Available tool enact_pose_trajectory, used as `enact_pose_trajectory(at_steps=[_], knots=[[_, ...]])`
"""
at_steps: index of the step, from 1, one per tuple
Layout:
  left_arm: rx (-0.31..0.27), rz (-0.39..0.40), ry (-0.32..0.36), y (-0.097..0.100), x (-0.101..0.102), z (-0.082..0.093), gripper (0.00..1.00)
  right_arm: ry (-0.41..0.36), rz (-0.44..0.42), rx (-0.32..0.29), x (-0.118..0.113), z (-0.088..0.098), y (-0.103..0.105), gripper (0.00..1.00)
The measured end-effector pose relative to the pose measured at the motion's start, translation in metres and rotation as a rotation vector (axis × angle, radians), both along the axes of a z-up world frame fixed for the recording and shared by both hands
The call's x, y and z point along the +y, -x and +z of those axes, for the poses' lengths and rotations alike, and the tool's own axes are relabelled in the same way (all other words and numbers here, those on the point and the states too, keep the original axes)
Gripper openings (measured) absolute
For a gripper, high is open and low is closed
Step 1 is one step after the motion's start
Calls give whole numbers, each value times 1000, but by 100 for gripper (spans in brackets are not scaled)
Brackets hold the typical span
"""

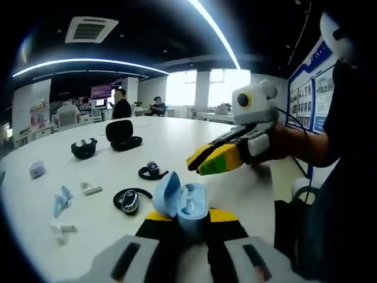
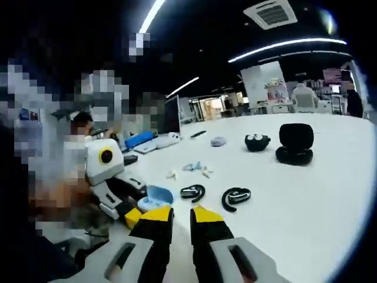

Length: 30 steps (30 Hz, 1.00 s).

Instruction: Pick up the earbuds from the table and place the earbuds into the earbud case

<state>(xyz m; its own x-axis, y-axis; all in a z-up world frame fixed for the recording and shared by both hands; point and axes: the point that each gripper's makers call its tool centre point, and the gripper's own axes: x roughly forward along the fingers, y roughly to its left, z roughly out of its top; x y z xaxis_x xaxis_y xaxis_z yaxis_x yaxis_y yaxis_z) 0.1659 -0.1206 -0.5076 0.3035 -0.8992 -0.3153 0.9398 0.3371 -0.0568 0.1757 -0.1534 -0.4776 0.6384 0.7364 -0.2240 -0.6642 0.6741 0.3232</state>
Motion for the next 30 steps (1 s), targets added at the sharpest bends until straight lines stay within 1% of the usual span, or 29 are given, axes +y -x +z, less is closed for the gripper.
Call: enact_pose_trajectory(at_steps=[3,6,8,11,15,17,18,21,25,28,30], knots=[[1,4,9,0,0,0,19,-27,-24,5,-5,2,-4,11],[-3,6,13,0,0,0,19,-33,-32,3,-7,6,-8,12],[-3,6,15,1,-1,0,19,-5,-22,-23,-6,12,-13,13],[-9,6,20,1,-2,0,19,65,5,-69,-3,18,-21,15],[-21,5,21,2,-3,0,20,90,26,-96,5,24,-30,15],[-21,5,24,2,-3,0,20,111,70,-117,14,28,-36,16],[-22,5,24,2,-2,1,20,144,100,-130,19,29,-40,16],[-24,5,26,2,-2,0,20,210,160,-155,31,32,-50,17],[-28,4,26,2,-2,0,20,242,201,-160,44,38,-67,17],[-35,4,24,2,-1,0,19,295,262,-167,52,35,-74,17],[-39,5,24,2,-1,0,19,354,314,-171,59,29,-80,17]])
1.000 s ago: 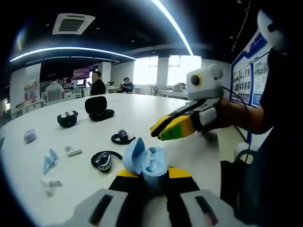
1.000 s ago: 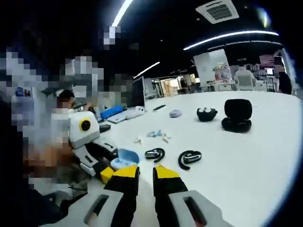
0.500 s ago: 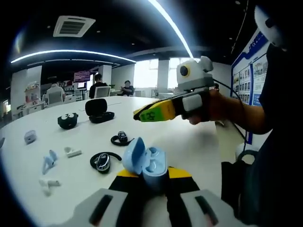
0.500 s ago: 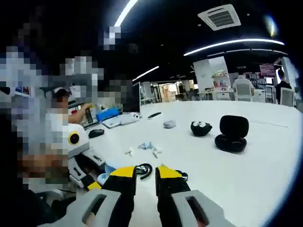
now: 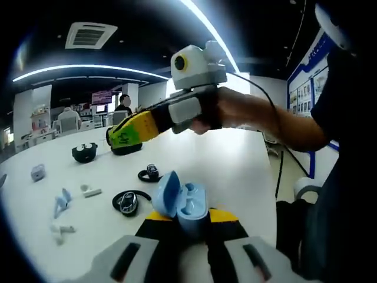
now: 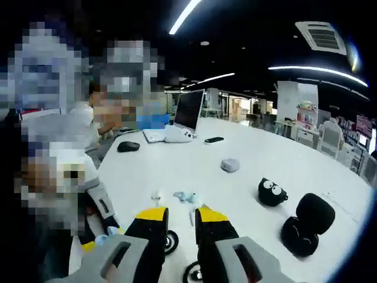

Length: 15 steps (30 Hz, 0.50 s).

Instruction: Pick up the earbuds from the table and place the earbuds into the earbud case

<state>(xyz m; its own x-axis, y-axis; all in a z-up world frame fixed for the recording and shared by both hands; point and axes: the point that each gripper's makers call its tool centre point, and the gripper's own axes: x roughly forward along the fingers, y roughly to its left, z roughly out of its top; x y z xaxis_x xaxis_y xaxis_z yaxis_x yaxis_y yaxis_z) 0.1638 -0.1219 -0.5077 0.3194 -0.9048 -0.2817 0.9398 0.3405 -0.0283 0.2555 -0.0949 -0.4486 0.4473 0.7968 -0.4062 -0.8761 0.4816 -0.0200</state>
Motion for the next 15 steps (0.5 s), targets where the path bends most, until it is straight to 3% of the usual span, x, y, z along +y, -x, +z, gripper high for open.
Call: enact_pose_trajectory(at_steps=[8,15], knots=[[-4,-1,1,-1,0,0,19,146,120,11,18,-23,-14,17],[-3,-3,3,-1,-1,-1,19,279,211,-42,32,-42,-36,19]])
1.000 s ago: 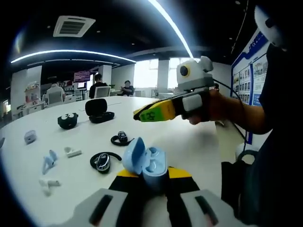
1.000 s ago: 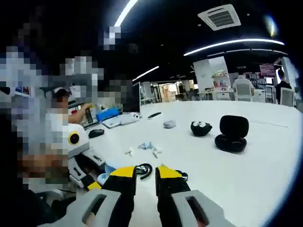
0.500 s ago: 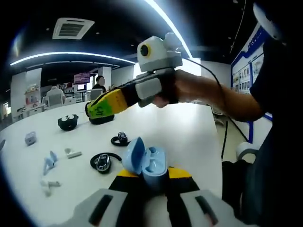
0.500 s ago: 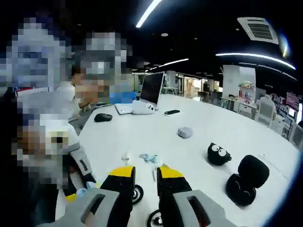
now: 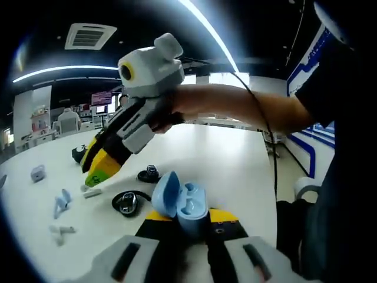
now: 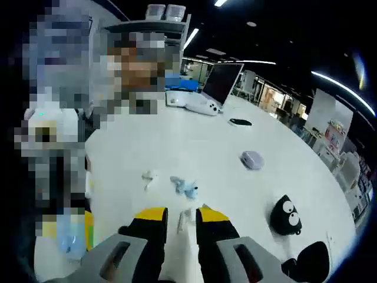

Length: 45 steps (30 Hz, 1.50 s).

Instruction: Pick up the earbuds from the table and place the earbuds into the earbud case

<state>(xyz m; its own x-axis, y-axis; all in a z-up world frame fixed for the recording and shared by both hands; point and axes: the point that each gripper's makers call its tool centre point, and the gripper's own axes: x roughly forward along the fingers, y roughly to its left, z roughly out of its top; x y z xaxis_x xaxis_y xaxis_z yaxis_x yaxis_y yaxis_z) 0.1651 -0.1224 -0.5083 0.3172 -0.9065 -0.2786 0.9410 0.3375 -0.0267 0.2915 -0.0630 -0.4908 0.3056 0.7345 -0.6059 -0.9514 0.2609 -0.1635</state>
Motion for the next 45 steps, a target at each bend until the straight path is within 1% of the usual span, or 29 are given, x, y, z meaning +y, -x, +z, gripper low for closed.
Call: enact_pose_trajectory(at_steps=[2,3,4,5,9,17,24,29,33,37,45], knots=[[1,-1,0,0,0,0,19,11,8,7,6,-1,-7,19],[0,-1,0,0,0,0,19,36,24,5,9,-4,-11,19],[0,-1,0,0,0,0,19,52,37,-4,11,-5,-13,19],[-1,0,0,0,0,0,19,84,58,-17,13,-9,-16,19],[0,-1,1,-1,0,-1,19,135,103,-34,21,-17,-22,17],[-2,-4,1,-2,0,-1,19,162,143,-14,29,-23,-25,15],[-3,-6,1,-2,0,-1,19,143,148,4,33,-24,-26,11],[-4,-6,1,-3,0,-1,19,115,121,35,33,-25,-26,11],[-5,-6,0,-3,0,-1,19,89,75,69,29,-24,-25,10],[-5,-6,0,-2,0,-1,19,48,39,98,25,-18,-22,10],[-3,-6,1,-2,0,-1,19,-5,13,103,9,-3,-12,10]])
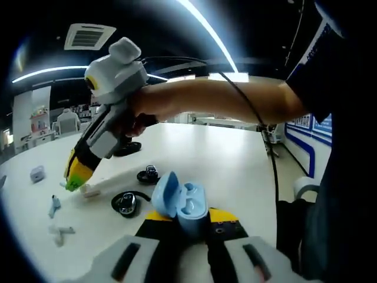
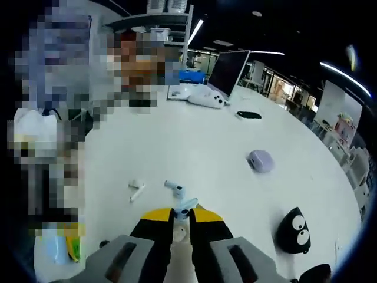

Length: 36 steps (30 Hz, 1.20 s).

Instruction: Pick up the earbuds from the table and place the earbuds into the earbud case

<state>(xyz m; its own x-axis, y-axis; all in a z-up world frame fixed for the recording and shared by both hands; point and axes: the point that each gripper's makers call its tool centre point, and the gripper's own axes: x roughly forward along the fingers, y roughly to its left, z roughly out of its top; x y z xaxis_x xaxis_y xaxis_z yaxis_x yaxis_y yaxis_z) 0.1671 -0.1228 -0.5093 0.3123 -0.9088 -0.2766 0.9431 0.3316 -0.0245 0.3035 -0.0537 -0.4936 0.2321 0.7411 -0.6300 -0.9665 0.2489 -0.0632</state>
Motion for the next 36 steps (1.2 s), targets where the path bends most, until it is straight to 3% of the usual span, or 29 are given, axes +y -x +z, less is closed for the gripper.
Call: enact_pose_trajectory(at_steps=[9,21,32,36], knots=[[1,-1,0,1,0,0,19,-92,-48,23,-30,21,27,10],[3,-2,1,2,0,0,19,-145,-81,81,-69,27,77,10],[2,-2,1,3,-1,1,19,-206,-98,120,-84,30,128,10],[0,-2,0,3,-1,2,19,-288,-123,198,-81,38,146,10]])
